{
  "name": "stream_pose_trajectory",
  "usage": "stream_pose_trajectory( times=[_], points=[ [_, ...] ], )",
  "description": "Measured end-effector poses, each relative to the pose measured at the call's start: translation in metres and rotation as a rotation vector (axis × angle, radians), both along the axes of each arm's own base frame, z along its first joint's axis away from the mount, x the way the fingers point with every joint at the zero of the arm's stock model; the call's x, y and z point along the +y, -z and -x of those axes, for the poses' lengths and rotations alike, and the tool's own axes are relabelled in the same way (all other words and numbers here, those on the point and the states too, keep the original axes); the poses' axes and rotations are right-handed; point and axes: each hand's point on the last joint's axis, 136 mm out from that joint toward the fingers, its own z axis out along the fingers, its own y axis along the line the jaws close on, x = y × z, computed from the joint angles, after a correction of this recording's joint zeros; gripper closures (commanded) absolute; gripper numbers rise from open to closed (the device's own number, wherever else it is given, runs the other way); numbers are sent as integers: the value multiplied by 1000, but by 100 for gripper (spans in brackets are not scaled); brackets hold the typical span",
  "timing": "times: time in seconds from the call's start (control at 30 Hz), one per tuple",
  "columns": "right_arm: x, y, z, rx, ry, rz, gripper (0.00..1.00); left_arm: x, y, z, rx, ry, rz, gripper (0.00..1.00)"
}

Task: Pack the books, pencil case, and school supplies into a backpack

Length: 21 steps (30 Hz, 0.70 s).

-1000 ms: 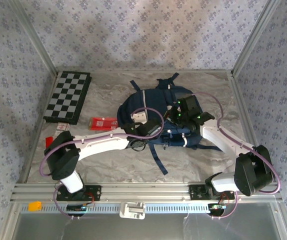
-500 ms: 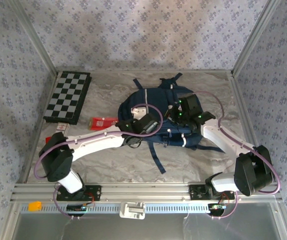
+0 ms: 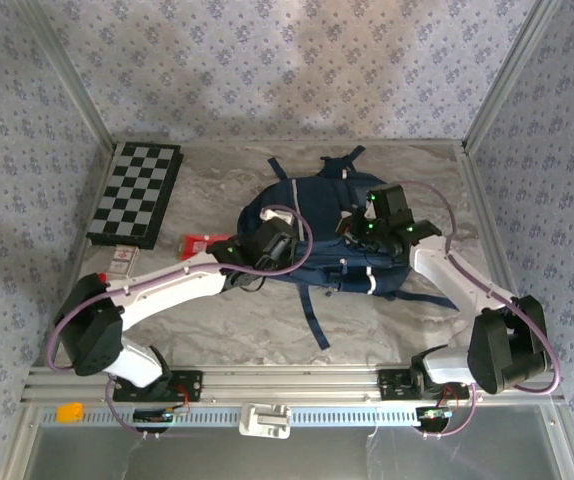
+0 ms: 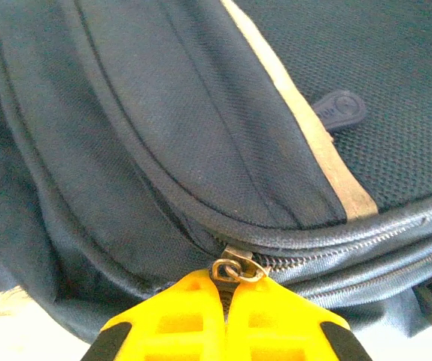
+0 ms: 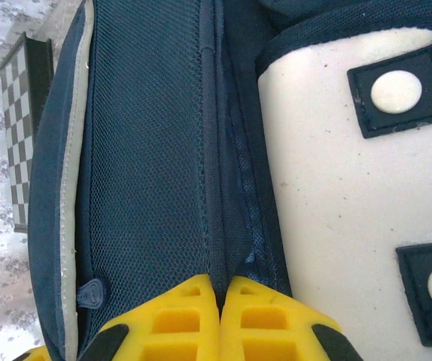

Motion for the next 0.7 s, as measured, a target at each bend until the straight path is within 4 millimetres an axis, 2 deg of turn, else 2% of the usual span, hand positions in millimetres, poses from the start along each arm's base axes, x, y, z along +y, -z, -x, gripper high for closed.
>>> stream_pose_trajectory(
  times=[0.07, 0.13, 0.2, 0.27, 0.33, 0.4, 0.53, 0.63, 0.7],
  points=[
    [-7, -1, -4, 22, 2, 11, 96, -9, -1, 6, 10, 35, 25, 100],
    [-12, -2, -10, 37, 2, 23, 84, -19, -2, 11, 14, 56, 42, 100],
    [-20, -1, -18, 44, 16, 40, 76, -35, -3, 18, 18, 81, 51, 100],
    [-29, -5, -31, 28, 40, 56, 68, -54, -4, 27, 28, 110, 54, 100],
    [-35, -12, -38, 6, 57, 74, 55, -68, -3, 33, 40, 128, 56, 100],
    [-34, -20, -37, -12, 62, 92, 52, -76, -2, 35, 50, 134, 58, 100],
    [-25, -31, -8, -27, 64, 73, 40, -74, 1, 33, 63, 126, 47, 100],
    [-14, -32, 22, -26, 67, 36, 38, -75, 1, 33, 66, 129, 48, 100],
    [-3, -27, 33, -15, 64, -2, 39, -75, 2, 33, 69, 131, 48, 100]
  ],
)
